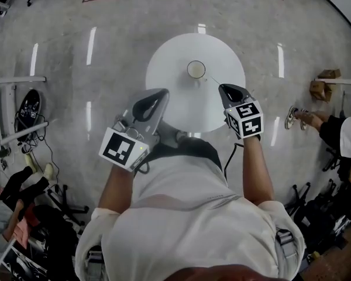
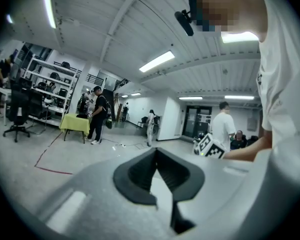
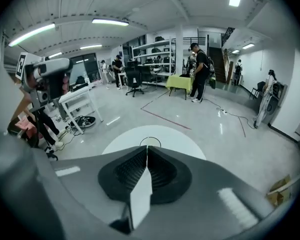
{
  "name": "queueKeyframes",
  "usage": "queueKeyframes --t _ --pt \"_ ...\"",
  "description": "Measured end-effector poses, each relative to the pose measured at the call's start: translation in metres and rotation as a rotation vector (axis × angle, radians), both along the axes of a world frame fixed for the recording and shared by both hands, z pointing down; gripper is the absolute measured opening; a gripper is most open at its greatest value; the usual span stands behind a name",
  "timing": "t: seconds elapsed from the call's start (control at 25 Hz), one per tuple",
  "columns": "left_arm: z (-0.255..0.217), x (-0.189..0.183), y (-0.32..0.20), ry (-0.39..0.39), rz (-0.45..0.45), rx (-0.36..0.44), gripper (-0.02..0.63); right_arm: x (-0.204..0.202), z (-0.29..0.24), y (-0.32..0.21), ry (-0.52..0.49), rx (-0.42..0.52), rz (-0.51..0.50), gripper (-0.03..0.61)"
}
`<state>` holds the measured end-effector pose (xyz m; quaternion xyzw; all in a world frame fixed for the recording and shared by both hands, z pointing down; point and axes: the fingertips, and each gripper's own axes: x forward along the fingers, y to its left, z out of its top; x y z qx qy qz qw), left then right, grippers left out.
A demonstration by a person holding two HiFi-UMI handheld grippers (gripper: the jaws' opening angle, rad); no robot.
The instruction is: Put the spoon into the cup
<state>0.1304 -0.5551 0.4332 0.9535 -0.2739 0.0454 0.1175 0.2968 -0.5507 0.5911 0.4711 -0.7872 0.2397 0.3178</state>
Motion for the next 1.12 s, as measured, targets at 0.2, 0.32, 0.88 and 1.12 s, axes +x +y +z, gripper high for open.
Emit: queueKeyframes --t 0.2,0.32,0.88,1.12 --pt "0.010 -0.020 -0.015 0.001 -0.006 -0.010 0.003 -0.017 0.039 -0.016 0.038 -0.085 -0.010 0.012" --pt "0.016 -0.025 -0.019 0.009 -0.018 -0.028 0.003 -0.020 0.060 -0.025 0.065 -0.119 -0.007 0.012" --pt "0.030 -0.038 -0.023 -0.002 -0.034 -0.060 0.003 -0.032 0.105 -0.049 0.108 -0.196 -0.021 0.036" --pt "0.032 -0.041 -0.027 0.001 -0.033 -0.056 0.003 -0.036 0.105 -0.051 0.109 -0.191 -0.027 0.061"
